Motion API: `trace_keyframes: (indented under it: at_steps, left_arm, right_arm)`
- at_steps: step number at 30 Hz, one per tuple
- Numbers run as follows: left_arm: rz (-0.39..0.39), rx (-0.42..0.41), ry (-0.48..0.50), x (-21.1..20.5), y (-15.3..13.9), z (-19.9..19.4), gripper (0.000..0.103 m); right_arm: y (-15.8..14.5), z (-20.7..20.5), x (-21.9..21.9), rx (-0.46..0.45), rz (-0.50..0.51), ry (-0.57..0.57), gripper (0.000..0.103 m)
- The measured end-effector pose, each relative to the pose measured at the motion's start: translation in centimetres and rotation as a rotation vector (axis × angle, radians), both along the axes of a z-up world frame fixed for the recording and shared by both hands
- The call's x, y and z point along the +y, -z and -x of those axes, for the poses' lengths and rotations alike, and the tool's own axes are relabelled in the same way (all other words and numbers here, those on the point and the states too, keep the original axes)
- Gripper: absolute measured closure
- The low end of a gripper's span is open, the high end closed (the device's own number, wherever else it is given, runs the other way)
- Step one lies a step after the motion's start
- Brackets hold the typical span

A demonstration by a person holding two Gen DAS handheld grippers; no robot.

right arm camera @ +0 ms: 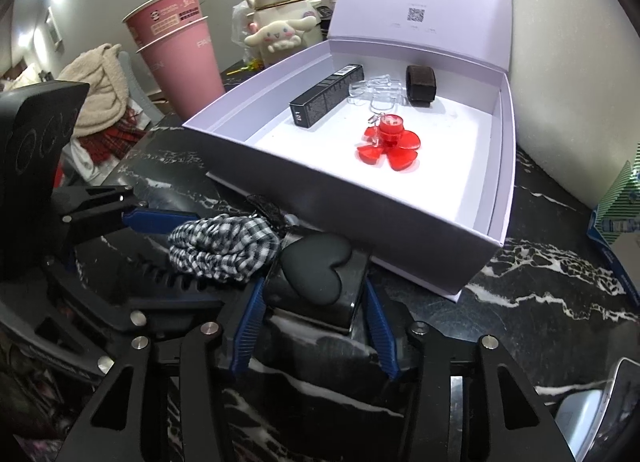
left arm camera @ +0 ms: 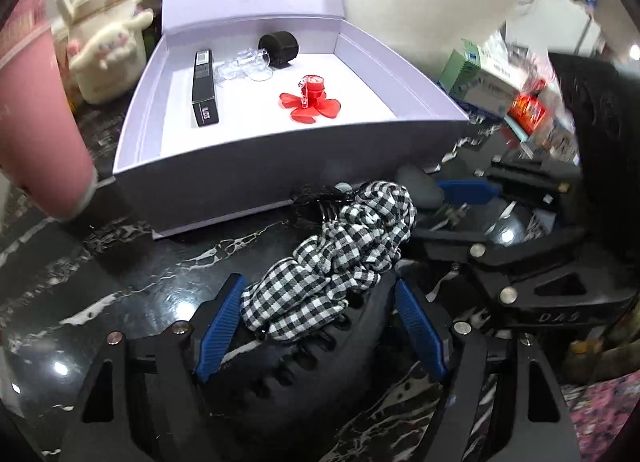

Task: Organize rigid objects
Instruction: 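Grasp the black claw clip with the left tool while the right tool grasps the heart case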

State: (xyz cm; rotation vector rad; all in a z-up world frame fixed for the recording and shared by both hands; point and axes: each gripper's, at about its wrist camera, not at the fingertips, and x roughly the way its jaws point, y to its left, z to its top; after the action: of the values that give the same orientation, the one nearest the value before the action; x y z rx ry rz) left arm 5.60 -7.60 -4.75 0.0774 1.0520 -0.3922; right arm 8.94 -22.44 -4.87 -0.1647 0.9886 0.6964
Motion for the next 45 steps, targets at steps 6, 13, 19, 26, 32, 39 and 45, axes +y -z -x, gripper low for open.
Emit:
trace_keyframes:
  at_steps: [6,13,19,26,32,39,45]
  left_arm:
    - [-0.090,-0.028,0.021,-1.6,0.1,2.1,0.027]
    - [-0.100,-0.030,-0.031,-1.7,0.0,3.7,0.027]
    - [-0.094,-0.023,-0.059,-1.6,0.2,5.0,0.027]
    - [-0.075,-0.017,-0.105,-1.7,-0.1,6.4,0.038]
    - [-0.064,-0.042,-0.153,-1.6,-0.3,7.1,0.059]
    - [-0.018,-0.005,-0.113,-2.5,-0.6,7.3,0.074]
    - [-0.051,-0.008,-0.136,-2.8,-0.5,7.2,0.074]
  right_arm:
    - [-0.2,1.1,-0.3,-0.021,0.009,-0.014,0.059]
    - [-0.1,2.4,-1.0,-0.034,0.014,-0.014,0.059]
    - [-0.2,3.7,-2.7,-0.034,0.008,0.015,0.059]
    - [-0.2,4.7,-3.5,-0.031,0.007,0.024,0.059]
    - [-0.1,4.9,-3.7,-0.033,-0.001,0.021,0.059]
    - [-0.2,5.5,-3.9,-0.033,-0.004,-0.003,0.059]
    - [-0.3,6.4,-4.0,-0.048,0.018,-0.032,0.059]
